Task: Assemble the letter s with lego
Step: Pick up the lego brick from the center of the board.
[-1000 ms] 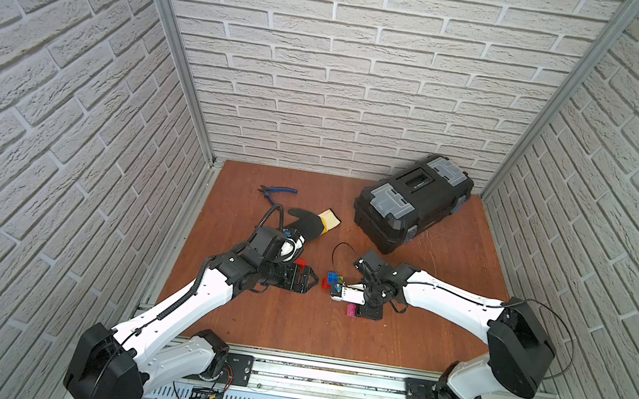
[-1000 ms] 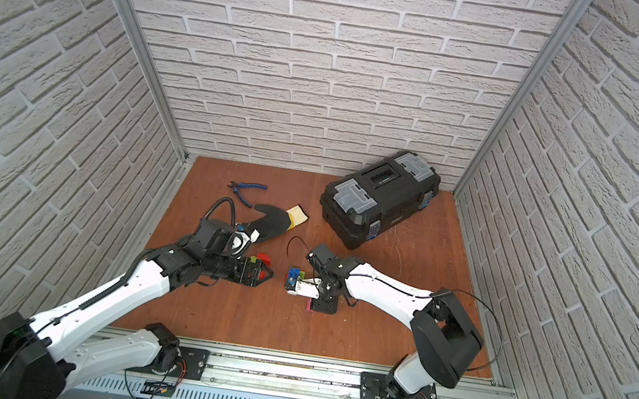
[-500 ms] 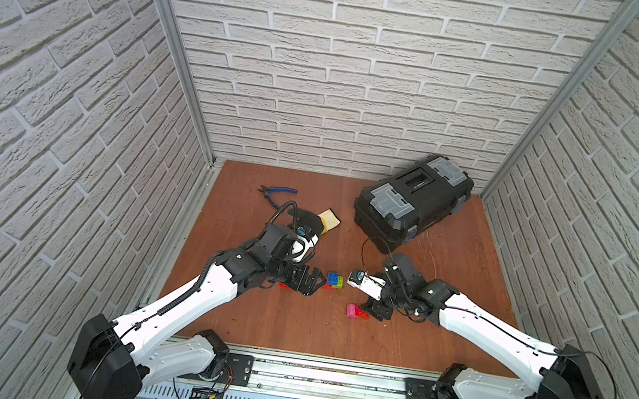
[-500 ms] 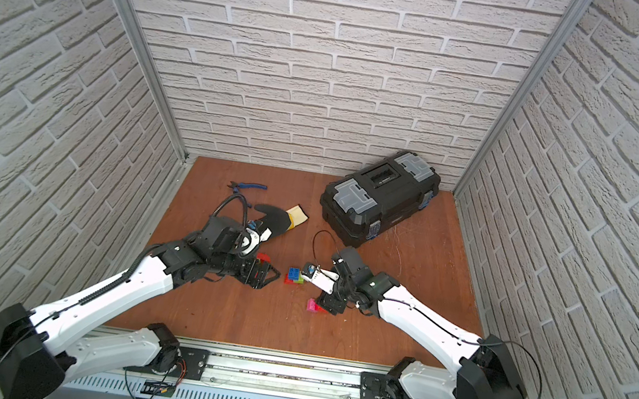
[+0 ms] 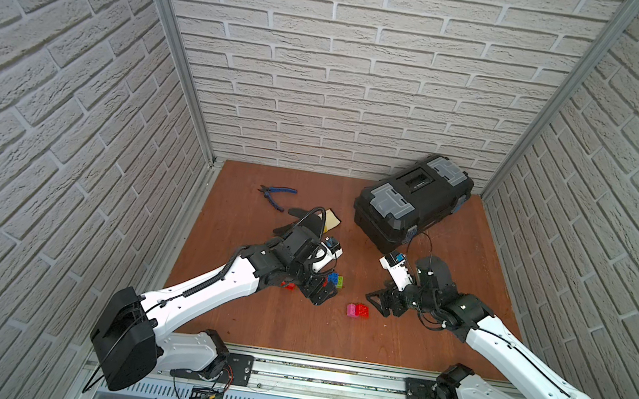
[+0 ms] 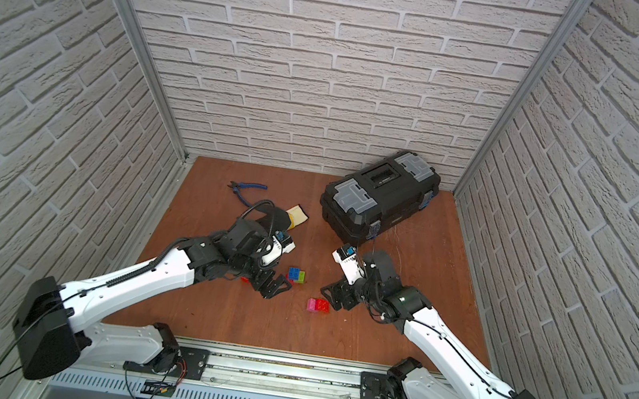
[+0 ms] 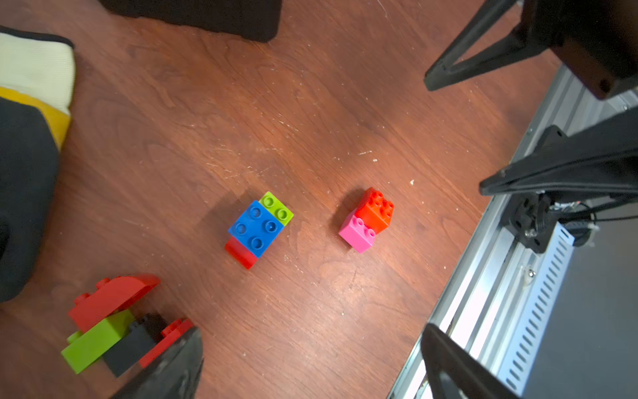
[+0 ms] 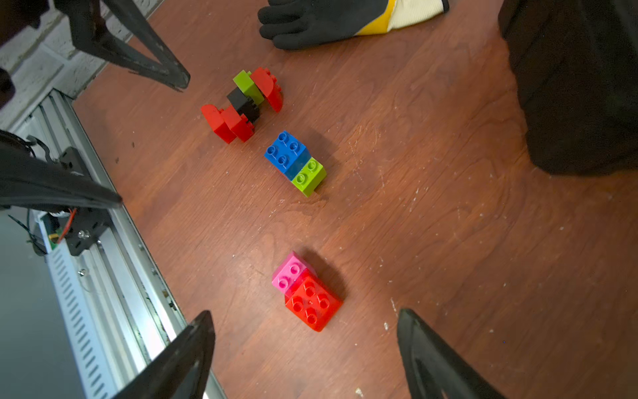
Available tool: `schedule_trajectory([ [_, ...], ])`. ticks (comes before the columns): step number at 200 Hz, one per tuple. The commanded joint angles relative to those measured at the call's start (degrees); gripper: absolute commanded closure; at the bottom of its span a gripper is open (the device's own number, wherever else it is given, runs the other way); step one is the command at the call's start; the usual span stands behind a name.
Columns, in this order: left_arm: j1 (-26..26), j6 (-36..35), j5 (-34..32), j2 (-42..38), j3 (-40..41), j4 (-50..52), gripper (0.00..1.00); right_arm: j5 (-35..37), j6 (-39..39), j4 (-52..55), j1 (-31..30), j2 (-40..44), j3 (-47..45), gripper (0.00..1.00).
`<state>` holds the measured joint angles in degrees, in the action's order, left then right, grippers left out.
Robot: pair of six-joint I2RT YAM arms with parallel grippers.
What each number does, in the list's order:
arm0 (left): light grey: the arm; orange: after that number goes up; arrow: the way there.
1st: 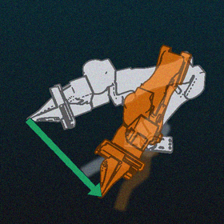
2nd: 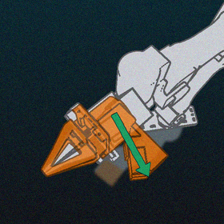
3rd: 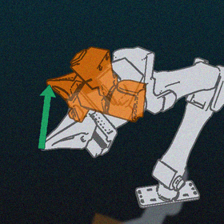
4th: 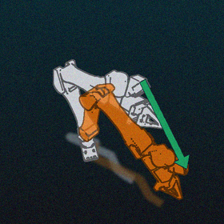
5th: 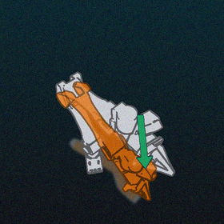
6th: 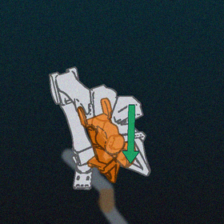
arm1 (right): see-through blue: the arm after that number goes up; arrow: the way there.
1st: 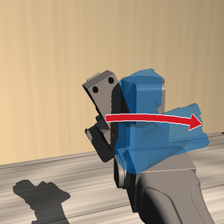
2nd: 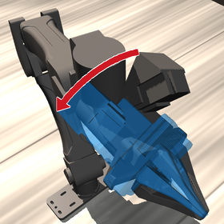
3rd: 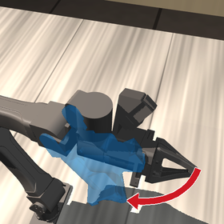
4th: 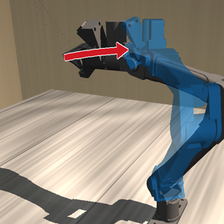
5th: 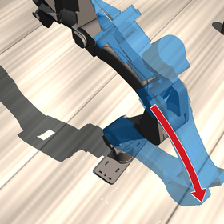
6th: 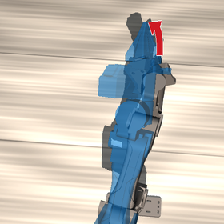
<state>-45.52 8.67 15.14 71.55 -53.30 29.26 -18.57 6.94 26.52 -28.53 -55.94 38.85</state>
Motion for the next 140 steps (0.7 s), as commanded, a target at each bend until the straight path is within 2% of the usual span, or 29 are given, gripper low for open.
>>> schedule_trajectory([
  [1, -0.8, -4.1, 2.7, 2.1, -1.7, -3.7, 0.02, -0.7, 8.7, 1.3, 1.3, -0.3, -0.8, 0.13],
  [52, -5.2, -11.1, 1.6, 8.9, -5.5, -1.1, 0.04, 1.1, 15.8, 1.6, 3.2, -2.3, -2.4, 0.11],
  [101, -7.2, -19.8, 4.6, 14.6, -7.8, -1.8, 0.07, 1.1, 21.0, -0.6, 5.8, 1.5, -7.9, 0.13],
  [140, -8.8, -24.5, 3.1, 20.8, -12.8, 1.2, 0.10, 0.1, 23.4, -1.9, 7.3, 4.7, -11.4, 0.15],
])
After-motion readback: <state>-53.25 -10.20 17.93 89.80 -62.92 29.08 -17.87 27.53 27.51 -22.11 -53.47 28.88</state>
